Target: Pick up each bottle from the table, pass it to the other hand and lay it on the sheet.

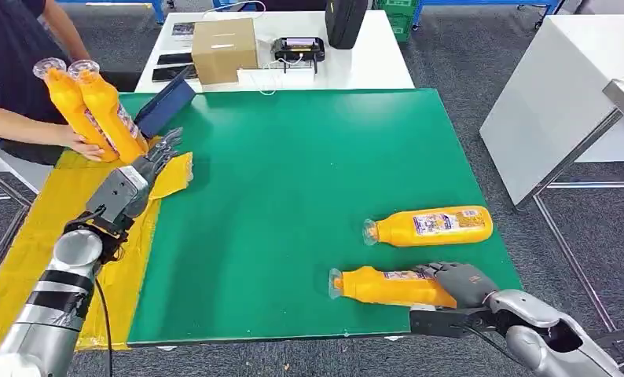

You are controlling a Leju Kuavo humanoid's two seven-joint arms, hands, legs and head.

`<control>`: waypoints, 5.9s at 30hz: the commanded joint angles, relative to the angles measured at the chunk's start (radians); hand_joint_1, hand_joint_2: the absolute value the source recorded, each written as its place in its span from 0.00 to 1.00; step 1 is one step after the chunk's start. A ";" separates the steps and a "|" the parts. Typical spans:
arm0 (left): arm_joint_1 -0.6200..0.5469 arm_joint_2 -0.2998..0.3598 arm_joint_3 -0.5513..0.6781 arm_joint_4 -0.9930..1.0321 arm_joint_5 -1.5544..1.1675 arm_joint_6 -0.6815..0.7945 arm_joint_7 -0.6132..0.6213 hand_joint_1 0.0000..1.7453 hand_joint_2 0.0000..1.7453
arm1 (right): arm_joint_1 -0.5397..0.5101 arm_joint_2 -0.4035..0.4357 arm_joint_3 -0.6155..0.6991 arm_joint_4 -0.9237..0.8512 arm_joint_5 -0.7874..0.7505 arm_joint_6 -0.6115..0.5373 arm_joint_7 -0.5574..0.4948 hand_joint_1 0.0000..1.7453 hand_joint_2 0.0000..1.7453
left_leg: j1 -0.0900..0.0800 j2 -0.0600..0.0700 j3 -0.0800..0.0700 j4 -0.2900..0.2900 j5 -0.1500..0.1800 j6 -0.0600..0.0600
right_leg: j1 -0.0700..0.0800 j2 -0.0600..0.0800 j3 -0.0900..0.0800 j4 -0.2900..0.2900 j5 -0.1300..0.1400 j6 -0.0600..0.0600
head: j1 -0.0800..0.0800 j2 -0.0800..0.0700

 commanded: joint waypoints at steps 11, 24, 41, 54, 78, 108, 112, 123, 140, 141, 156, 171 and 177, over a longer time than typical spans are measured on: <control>0.116 -0.014 0.086 -0.086 0.213 -0.047 0.059 0.00 0.00 | 0.077 0.219 -0.025 0.052 -0.111 -0.150 0.062 1.00 1.00 | 0.005 0.012 0.007 -0.002 -0.004 -0.004 | 0.004 0.015 0.017 -0.004 0.001 -0.003 | -0.002 0.000; 0.391 -0.224 -0.036 -0.487 0.573 -0.037 0.144 0.00 1.00 | 0.050 0.642 -0.268 -0.302 -0.337 -0.420 -0.104 1.00 1.00 | 0.003 0.004 -0.003 0.001 -0.005 -0.002 | 0.002 0.010 0.008 0.000 -0.003 -0.001 | -0.003 0.000; 0.393 -0.231 -0.163 -0.549 0.481 -0.078 0.093 0.00 1.00 | -0.076 0.683 -0.052 -0.151 -0.231 -0.381 -0.057 1.00 1.00 | 0.000 0.007 -0.007 -0.001 -0.003 -0.002 | 0.000 0.010 0.004 0.000 0.000 -0.001 | -0.003 0.000; 0.434 -0.239 -0.152 -0.560 0.516 -0.112 0.071 0.00 1.00 | -0.111 0.629 0.155 -0.250 -0.117 -0.348 -0.060 1.00 1.00 | 0.000 0.005 -0.009 0.000 -0.003 -0.002 | 0.000 0.008 0.003 0.000 0.000 -0.001 | -0.003 0.000; 0.401 -0.244 -0.191 -0.500 0.415 -0.094 0.067 1.00 1.00 | -0.227 0.646 0.327 -0.242 -0.125 -0.308 -0.045 1.00 1.00 | 0.000 0.003 -0.007 -0.001 -0.003 -0.002 | 0.000 0.007 0.005 0.000 -0.001 -0.002 | -0.003 0.000; 0.380 -0.228 -0.114 -0.518 0.141 0.074 0.043 1.00 1.00 | -0.074 0.578 0.202 -0.321 0.031 -0.407 0.006 0.00 1.00 | 0.000 0.003 -0.008 -0.001 -0.003 -0.002 | 0.000 0.007 0.003 0.000 -0.001 -0.001 | -0.003 0.000; 0.369 -0.221 -0.091 -0.506 0.092 0.103 0.044 1.00 1.00 | -0.044 0.564 0.174 -0.352 0.056 -0.424 0.013 0.00 1.00 | 0.000 0.002 -0.008 -0.001 -0.003 -0.002 | 0.000 0.006 0.004 0.000 -0.001 -0.001 | -0.003 0.000; 0.197 0.063 0.128 -0.065 -0.905 0.439 0.152 1.00 1.00 | 0.284 0.378 -0.283 -0.632 0.048 -0.464 -0.067 0.00 0.00 | -0.001 0.000 -0.007 -0.002 -0.002 -0.002 | -0.001 0.003 0.005 -0.001 -0.001 -0.001 | -0.003 0.000; 0.114 0.218 -0.029 0.298 -1.117 0.319 0.237 1.00 1.00 | 0.315 0.321 -0.525 -0.605 -0.090 -0.393 -0.047 0.00 1.00 | 0.000 0.004 -0.009 -0.001 -0.002 -0.002 | 0.000 0.006 0.001 0.000 0.000 -0.001 | -0.002 0.000; 0.114 0.218 -0.029 0.298 -1.117 0.319 0.237 1.00 1.00 | 0.315 0.321 -0.525 -0.605 -0.090 -0.393 -0.047 0.00 1.00 | 0.000 0.002 -0.008 0.000 -0.003 -0.002 | 0.000 0.006 0.004 0.000 -0.001 -0.001 | -0.003 0.000; 0.086 0.186 -0.132 0.266 -1.032 0.334 0.163 0.00 0.00 | 0.236 0.259 -0.671 -0.405 -0.098 -0.281 0.011 0.00 1.00 | 0.000 0.001 -0.004 -0.002 -0.002 0.000 | -0.001 0.005 0.009 -0.002 0.000 0.000 | -0.003 0.000; 0.046 0.162 -0.158 0.249 -0.975 0.378 0.134 0.00 0.00 | 0.148 0.235 -0.616 -0.185 -0.038 -0.197 0.047 0.00 1.00 | -0.001 0.002 -0.004 -0.001 -0.002 0.000 | -0.001 0.008 0.009 -0.002 0.000 -0.001 | -0.003 0.000; 0.042 0.074 -0.090 0.163 -0.912 0.473 0.126 0.00 0.00 | 0.063 0.249 -0.537 -0.021 0.052 -0.192 0.039 0.00 1.00 | -0.001 0.002 -0.006 0.000 -0.001 0.000 | -0.001 0.007 0.007 -0.002 0.001 0.000 | -0.003 0.000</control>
